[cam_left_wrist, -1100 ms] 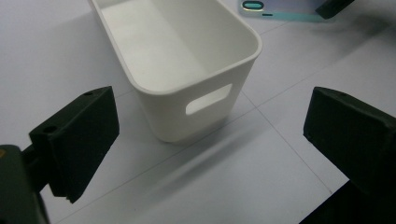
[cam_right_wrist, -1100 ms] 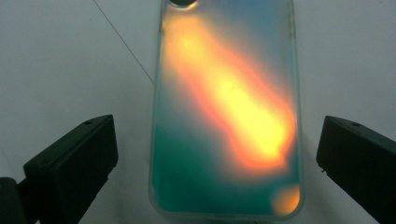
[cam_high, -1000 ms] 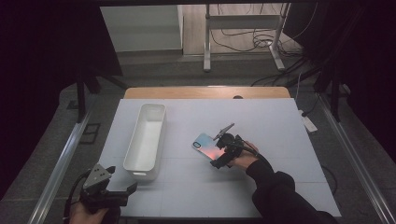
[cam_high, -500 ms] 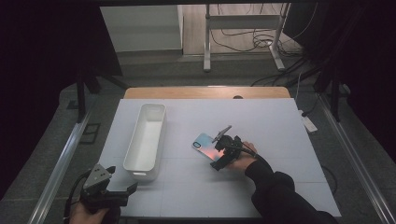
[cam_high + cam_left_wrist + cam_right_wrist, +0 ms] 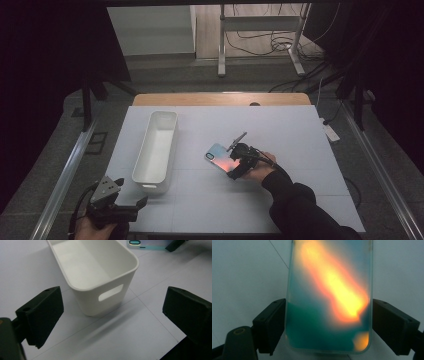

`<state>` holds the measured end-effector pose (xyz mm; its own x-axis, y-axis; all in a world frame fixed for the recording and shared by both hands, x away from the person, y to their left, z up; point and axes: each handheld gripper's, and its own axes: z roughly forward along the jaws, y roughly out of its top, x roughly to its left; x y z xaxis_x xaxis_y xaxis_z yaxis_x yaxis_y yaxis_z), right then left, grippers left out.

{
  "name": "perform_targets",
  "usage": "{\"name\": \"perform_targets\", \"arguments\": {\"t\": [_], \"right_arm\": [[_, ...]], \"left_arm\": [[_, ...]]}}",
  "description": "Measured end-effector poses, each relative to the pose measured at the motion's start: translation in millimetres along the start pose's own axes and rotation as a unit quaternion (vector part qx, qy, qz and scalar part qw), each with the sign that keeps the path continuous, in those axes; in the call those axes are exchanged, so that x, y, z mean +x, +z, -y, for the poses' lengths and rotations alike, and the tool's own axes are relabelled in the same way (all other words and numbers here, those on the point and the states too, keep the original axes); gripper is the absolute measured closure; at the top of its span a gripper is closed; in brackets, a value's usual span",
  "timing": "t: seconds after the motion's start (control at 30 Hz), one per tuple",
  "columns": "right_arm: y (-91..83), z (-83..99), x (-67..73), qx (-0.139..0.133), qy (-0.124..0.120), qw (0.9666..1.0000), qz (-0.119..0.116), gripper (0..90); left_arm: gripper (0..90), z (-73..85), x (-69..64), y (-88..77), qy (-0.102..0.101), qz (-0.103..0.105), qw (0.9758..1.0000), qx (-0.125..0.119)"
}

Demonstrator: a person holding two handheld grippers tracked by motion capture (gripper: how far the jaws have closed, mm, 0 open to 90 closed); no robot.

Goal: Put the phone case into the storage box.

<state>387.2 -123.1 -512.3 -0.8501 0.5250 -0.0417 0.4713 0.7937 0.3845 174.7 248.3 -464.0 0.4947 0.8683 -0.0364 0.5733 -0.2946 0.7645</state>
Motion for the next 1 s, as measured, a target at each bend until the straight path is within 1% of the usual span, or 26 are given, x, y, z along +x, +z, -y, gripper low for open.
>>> {"name": "perform_targets", "arguments": {"t": [0.2,0.27,0.5,0.6,0.73,0.9,1.0], "right_arm": [[-0.4,-0.1,0.0,0.000,0.001,1.0000,0.000,16.4],[-0.6,0.2,0.0,-0.002,0.003,1.0000,-0.001,16.5],[-1.7,0.7,0.3,-0.003,0.009,0.9999,-0.003,16.5],[-3.4,0.9,0.8,-0.005,0.010,0.9999,-0.005,16.5],[-7.9,1.2,2.1,-0.015,0.011,0.9998,-0.008,16.6],[-12.2,1.9,2.2,-0.025,0.013,0.9995,-0.013,16.6],[-16.1,2.8,2.3,-0.034,0.017,0.9991,-0.018,16.6]], "left_arm": [[3.9,0.2,0.7,-0.1,-0.003,0.000,1.0000,-0.001],[3.7,0.4,1.2,-0.4,-0.007,0.001,1.0000,-0.003],[3.9,0.7,1.6,-1.0,-0.008,0.002,0.9999,-0.006],[3.9,0.9,2.3,-1.4,-0.011,0.000,0.9999,-0.007],[4.6,0.9,3.9,-1.4,-0.020,0.000,0.9998,-0.008],[5.3,0.5,4.2,-0.8,-0.021,0.001,0.9998,-0.005],[5.0,0.0,4.3,-0.2,-0.026,-0.004,0.9997,-0.001]]}}
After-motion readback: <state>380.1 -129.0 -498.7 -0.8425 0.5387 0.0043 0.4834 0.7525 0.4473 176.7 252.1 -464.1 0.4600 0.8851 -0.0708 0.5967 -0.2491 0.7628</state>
